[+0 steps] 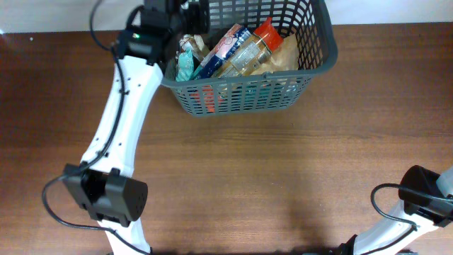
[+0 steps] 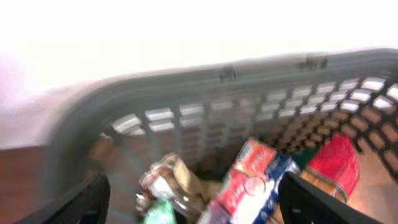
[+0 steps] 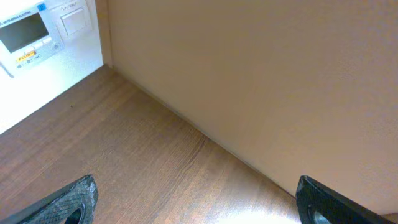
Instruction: Pack container
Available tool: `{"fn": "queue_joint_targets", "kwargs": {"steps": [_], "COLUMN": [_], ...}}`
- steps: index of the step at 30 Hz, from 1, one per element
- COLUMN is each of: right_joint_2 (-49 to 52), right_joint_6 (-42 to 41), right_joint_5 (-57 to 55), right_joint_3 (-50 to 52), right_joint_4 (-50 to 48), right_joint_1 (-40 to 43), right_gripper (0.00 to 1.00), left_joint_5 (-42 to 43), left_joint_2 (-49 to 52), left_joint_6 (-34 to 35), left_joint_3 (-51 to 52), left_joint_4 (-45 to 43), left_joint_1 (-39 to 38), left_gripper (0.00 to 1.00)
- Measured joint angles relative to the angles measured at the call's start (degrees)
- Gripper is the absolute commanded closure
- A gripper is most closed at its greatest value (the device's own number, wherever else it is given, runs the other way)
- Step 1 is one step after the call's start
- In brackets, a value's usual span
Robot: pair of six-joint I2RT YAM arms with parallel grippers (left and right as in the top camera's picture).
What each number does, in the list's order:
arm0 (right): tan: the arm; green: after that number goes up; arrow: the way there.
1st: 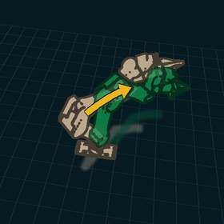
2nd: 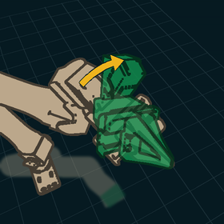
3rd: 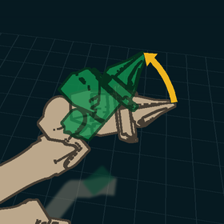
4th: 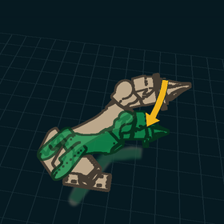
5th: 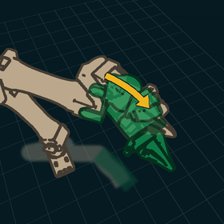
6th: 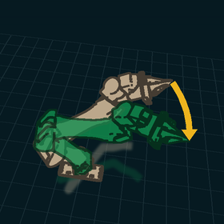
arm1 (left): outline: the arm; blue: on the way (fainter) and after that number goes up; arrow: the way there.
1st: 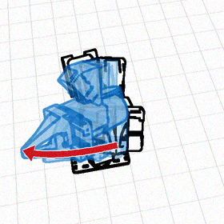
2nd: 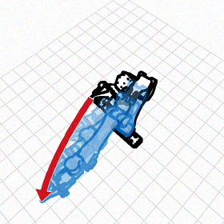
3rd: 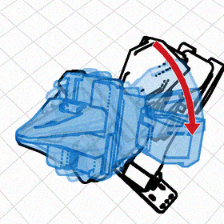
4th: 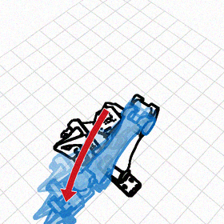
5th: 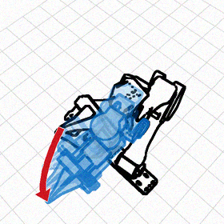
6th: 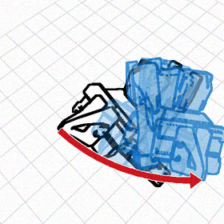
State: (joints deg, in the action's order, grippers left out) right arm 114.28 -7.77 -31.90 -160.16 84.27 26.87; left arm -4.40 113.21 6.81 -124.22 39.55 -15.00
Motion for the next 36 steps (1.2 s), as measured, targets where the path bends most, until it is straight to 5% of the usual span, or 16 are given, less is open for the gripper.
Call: {"fn": "queue_joint_targets", "kwargs": {"steps": [14,36], "right_joint_2": [0.0,0.0], "right_joint_6": [0.0,0.0], "right_joint_5": [0.0,0.0], "right_joint_3": [0.0,0.0], "right_joint_4": [0.0,0.0], "right_joint_1": [0.0,0.0], "right_gripper": [0.01,0.01], "left_joint_5": [-21.0,-22.9], "left_joint_2": [-21.4,-48.0], "left_joint_6": [-0.2,-0.1], "left_joint_3": [-11.1,-11.6], "left_joint_4": [20.2,56.9], "left_joint_1": [6.7,10.9], "left_gripper": [0.2,0.16]}}
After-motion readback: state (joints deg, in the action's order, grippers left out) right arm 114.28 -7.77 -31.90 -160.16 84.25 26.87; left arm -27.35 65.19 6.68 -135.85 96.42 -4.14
